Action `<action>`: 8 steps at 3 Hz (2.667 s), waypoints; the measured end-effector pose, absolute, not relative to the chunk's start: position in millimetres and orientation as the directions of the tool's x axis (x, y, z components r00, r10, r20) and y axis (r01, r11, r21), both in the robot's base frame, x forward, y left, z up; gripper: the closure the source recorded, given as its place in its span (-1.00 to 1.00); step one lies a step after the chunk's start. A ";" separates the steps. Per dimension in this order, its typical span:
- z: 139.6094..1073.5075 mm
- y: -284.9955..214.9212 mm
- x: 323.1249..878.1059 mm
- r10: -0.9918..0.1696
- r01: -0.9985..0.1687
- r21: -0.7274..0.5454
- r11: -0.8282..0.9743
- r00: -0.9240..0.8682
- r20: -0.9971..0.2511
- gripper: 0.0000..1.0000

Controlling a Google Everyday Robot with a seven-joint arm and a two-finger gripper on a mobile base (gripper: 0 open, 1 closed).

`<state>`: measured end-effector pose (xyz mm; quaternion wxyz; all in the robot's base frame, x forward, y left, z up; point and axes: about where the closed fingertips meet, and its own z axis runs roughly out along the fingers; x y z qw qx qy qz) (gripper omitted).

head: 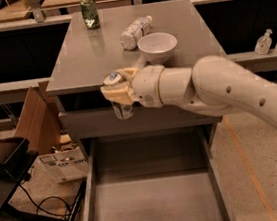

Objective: Place redbull can into middle drawer

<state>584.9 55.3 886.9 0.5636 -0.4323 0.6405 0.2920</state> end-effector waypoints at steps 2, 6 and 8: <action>731.2 46.3 572.6 -0.210 -0.839 -0.048 0.542 -0.080 -0.974 1.00; 546.3 75.1 571.7 -0.071 -0.849 0.133 0.511 -0.196 -0.978 1.00; 495.7 84.6 565.3 -0.033 -0.861 0.195 0.471 -0.238 -0.971 1.00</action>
Offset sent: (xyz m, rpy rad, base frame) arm 0.0006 -0.0165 -0.2637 0.0762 0.1423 -0.1832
